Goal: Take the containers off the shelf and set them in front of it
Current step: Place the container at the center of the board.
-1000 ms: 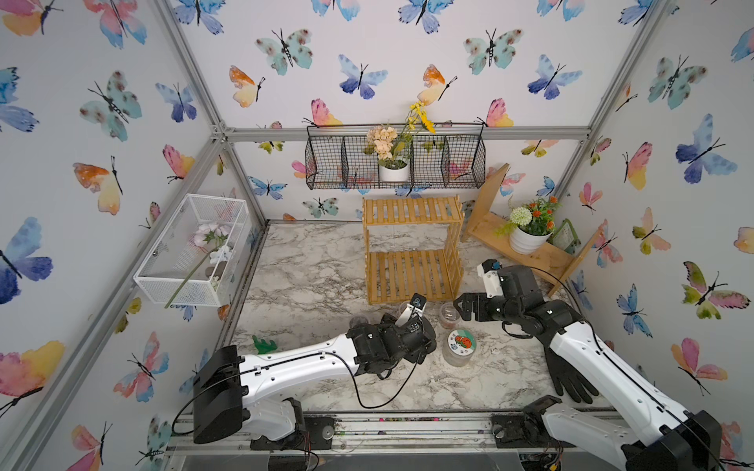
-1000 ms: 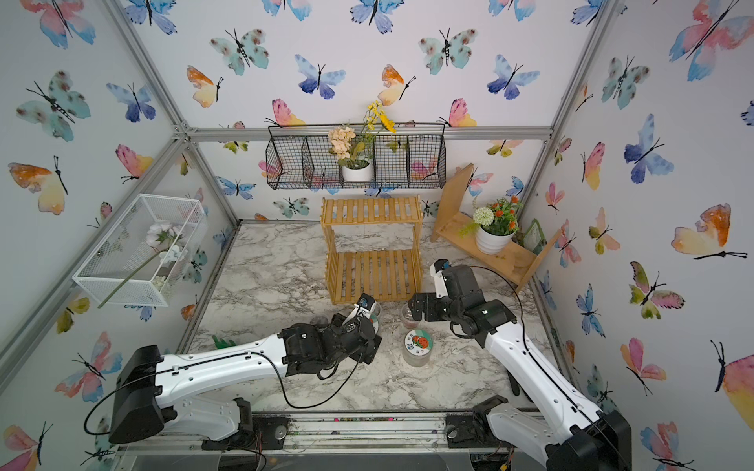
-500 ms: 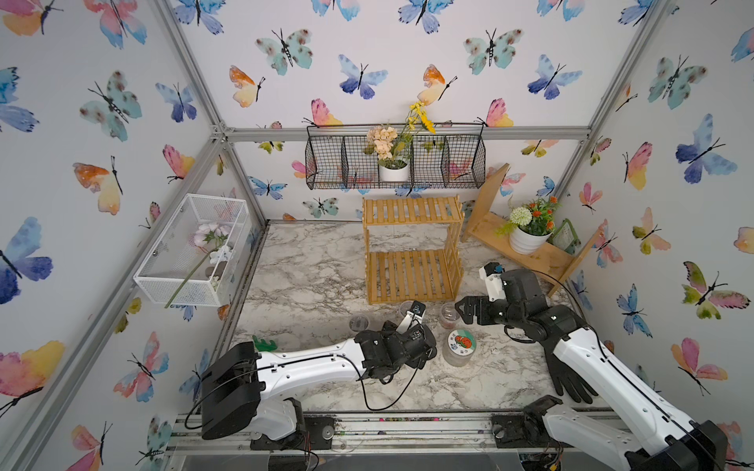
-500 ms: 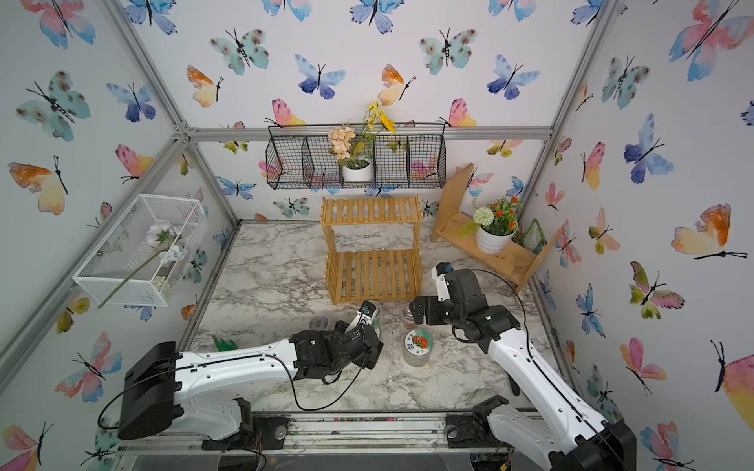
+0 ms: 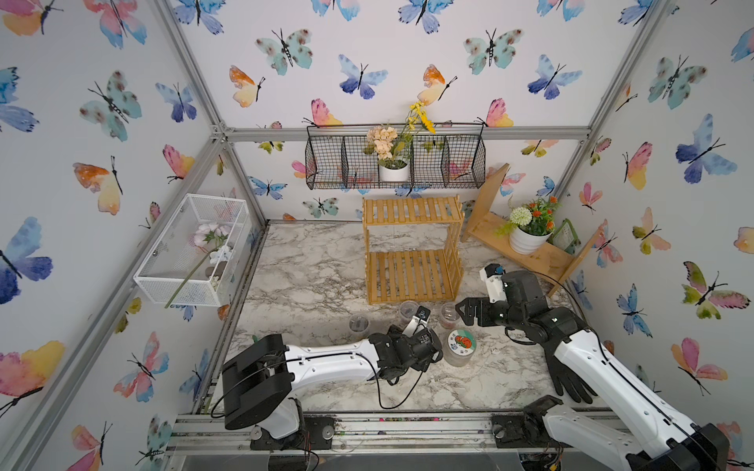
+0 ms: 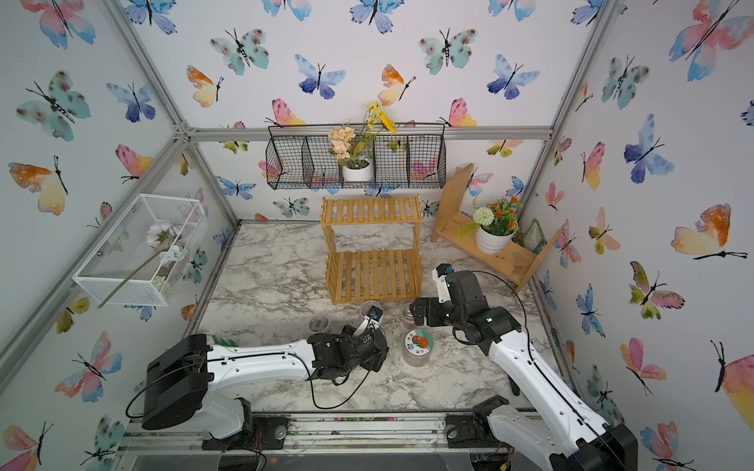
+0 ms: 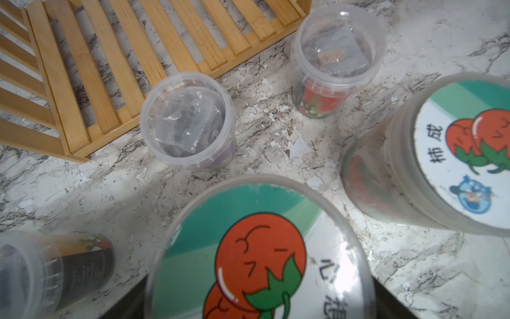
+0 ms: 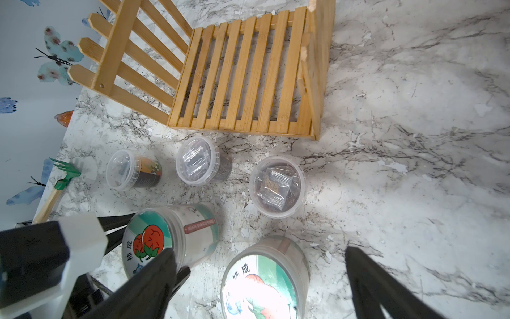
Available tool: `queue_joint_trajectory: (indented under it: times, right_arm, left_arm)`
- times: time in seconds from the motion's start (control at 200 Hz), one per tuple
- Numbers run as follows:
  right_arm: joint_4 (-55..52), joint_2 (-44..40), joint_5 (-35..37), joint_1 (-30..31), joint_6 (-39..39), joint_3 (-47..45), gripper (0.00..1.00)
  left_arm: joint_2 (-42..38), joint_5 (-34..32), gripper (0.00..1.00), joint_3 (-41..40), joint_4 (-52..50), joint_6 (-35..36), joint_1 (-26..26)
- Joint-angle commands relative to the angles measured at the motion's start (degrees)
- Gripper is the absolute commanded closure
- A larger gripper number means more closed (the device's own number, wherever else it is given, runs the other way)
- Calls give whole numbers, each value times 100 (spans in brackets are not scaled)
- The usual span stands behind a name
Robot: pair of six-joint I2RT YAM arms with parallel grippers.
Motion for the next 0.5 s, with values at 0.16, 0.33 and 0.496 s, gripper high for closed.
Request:
queue_joint_trajectory:
  times: [0.16, 0.33, 0.496]
  right_arm:
    - [-38, -11, -168, -40, 13, -90, 2]
    - [-10, 68, -197, -40, -14, -65, 2]
    - [59, 130, -256, -40, -22, -72, 2]
  left_arm:
    - [219, -160, 12, -97, 213, -46, 16]
    - [266, -194, 2, -84, 188, -44, 56]
    - [173, -282, 1, -37, 63, -34, 73]
